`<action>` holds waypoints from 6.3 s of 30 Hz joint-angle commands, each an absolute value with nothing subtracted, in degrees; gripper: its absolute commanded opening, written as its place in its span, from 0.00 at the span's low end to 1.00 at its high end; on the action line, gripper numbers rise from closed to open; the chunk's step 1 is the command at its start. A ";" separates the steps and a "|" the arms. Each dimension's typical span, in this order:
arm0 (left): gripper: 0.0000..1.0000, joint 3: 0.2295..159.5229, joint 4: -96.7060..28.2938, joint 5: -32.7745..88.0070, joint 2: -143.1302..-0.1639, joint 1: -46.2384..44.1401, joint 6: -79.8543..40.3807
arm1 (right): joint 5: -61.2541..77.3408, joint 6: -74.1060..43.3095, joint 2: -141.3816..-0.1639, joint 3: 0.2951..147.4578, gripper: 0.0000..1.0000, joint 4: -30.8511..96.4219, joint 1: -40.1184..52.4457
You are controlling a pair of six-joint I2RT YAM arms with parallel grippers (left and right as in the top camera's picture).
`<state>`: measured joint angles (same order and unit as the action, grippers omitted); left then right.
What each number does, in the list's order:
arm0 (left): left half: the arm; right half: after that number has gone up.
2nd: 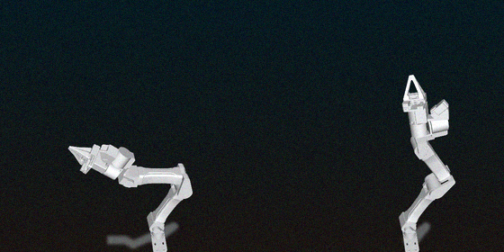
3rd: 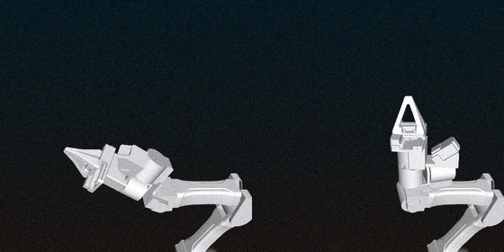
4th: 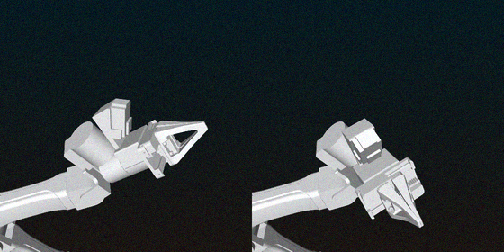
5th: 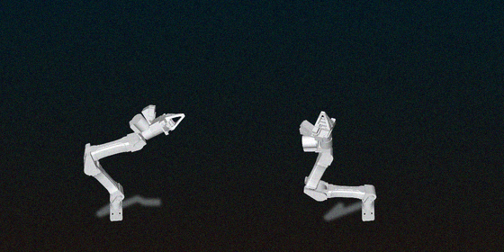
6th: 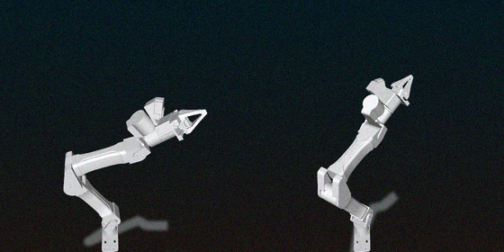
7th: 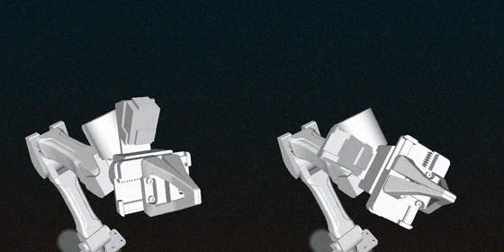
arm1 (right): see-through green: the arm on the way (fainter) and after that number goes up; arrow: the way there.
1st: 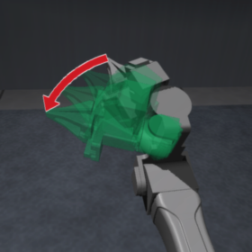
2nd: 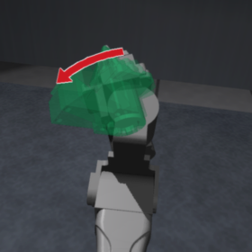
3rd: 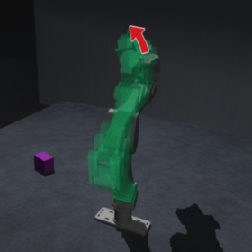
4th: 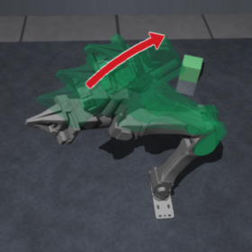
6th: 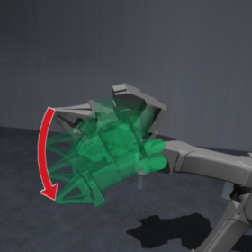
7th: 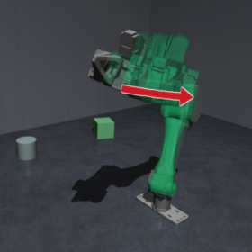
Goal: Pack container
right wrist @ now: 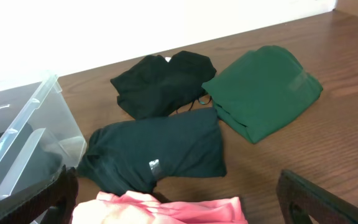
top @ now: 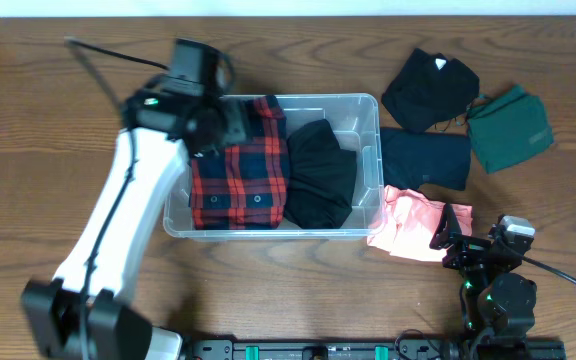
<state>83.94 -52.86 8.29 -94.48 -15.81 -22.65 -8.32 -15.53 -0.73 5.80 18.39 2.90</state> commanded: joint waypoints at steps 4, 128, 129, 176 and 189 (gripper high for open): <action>0.57 78.08 -50.74 -1.17 -108.55 -15.92 -23.16 | -8.12 -16.05 -0.62 5.63 0.99 18.41 2.59; 0.98 104.86 -59.57 -23.62 -84.51 16.32 -21.23 | 35.92 -14.44 -125.82 87.22 0.99 41.91 -37.65; 0.98 104.86 -59.57 -23.62 -84.51 16.32 -21.23 | 37.58 -13.74 -126.82 87.22 0.99 40.38 -37.19; 0.98 104.86 -59.57 -23.62 -84.51 16.32 -21.23 | 65.01 -20.95 -93.54 87.26 0.02 19.64 -9.43; 0.98 104.86 -59.57 -23.62 -84.51 16.32 -21.23 | 67.33 0.14 -98.37 87.26 0.02 33.06 9.85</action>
<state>104.95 -59.57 -22.72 -84.23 16.08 -21.15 65.12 -8.47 -96.33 87.05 30.89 7.25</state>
